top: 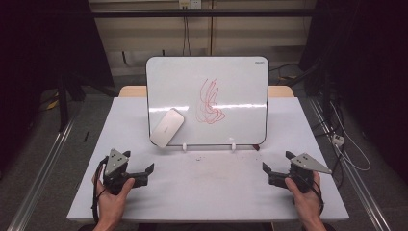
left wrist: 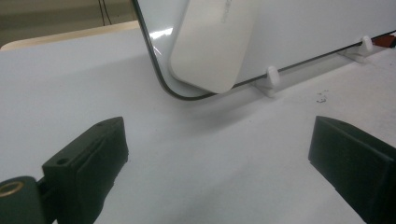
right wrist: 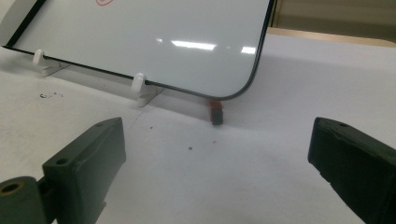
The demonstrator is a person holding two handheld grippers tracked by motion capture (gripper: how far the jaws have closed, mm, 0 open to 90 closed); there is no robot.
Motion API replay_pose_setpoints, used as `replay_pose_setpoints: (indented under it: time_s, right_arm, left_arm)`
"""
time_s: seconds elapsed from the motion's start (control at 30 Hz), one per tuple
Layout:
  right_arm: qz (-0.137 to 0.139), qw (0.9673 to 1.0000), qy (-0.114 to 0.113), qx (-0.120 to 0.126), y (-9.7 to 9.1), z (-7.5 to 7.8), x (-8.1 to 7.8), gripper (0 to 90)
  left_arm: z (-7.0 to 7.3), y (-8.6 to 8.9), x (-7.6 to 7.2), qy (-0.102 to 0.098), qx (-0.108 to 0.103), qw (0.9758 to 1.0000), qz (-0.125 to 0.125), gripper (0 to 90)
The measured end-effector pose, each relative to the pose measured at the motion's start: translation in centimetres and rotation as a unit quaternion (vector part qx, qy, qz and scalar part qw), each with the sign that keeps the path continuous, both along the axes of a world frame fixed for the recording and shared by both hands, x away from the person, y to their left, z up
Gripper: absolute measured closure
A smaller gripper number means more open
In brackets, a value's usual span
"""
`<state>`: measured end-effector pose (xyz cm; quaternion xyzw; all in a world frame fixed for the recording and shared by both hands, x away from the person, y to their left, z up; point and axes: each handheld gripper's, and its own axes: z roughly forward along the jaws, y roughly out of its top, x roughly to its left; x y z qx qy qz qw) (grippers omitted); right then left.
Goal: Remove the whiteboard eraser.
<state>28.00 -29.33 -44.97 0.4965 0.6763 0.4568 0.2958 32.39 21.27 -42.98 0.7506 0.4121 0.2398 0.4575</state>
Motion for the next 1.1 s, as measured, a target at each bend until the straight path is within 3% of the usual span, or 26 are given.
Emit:
replay_pose_setpoints:
  time_s: [0.27, 0.37, 0.5, 0.63, 0.77, 0.83, 1.03, 1.1]
  right_arm:
    - [-0.003, 1.0000, 0.001, 0.004, -0.4, -0.1, 0.0, 4.6]
    - [-0.005, 1.0000, 0.001, 0.005, -0.5, -0.1, 0.0, 4.6]
    - [-0.004, 1.0000, 0.005, 0.004, -0.4, -0.2, 0.2, 4.6]
    - [-0.001, 1.0000, 0.006, 0.003, -0.3, -0.2, 0.3, 4.7]
    - [-0.002, 1.0000, 0.009, 0.003, -0.2, -0.2, 0.5, 4.7]
    - [-0.003, 1.0000, 0.009, 0.003, -0.2, -0.2, 0.5, 4.8]
    - [-0.001, 1.0000, 0.006, 0.005, -0.3, -0.2, 0.0, 4.6]
    - [0.000, 1.0000, 0.006, 0.008, -0.4, -0.2, 0.1, 4.7]
  left_arm:
    - [0.3, -0.3, 0.3, 0.003, -0.005, 1.0000, -0.007, 4.7]
    - [0.3, -0.5, 0.4, 0.016, -0.008, 0.9998, -0.010, 5.2]
    - [0.8, -0.5, 1.0, 0.025, 0.008, 0.9996, -0.006, 5.9]
    - [1.2, -0.5, 1.3, 0.011, 0.011, 0.9999, -0.004, 6.5]
    - [1.5, -0.7, 1.1, -0.004, 0.001, 1.0000, -0.004, 6.7]
    - [1.7, -1.0, 1.2, -0.004, 0.011, 0.9999, -0.006, 6.7]
    - [2.9, -1.7, 2.0, 0.007, 0.014, 0.9997, -0.017, 6.9]
    - [3.0, -1.8, 2.4, 0.003, 0.018, 0.9991, -0.037, 5.2]
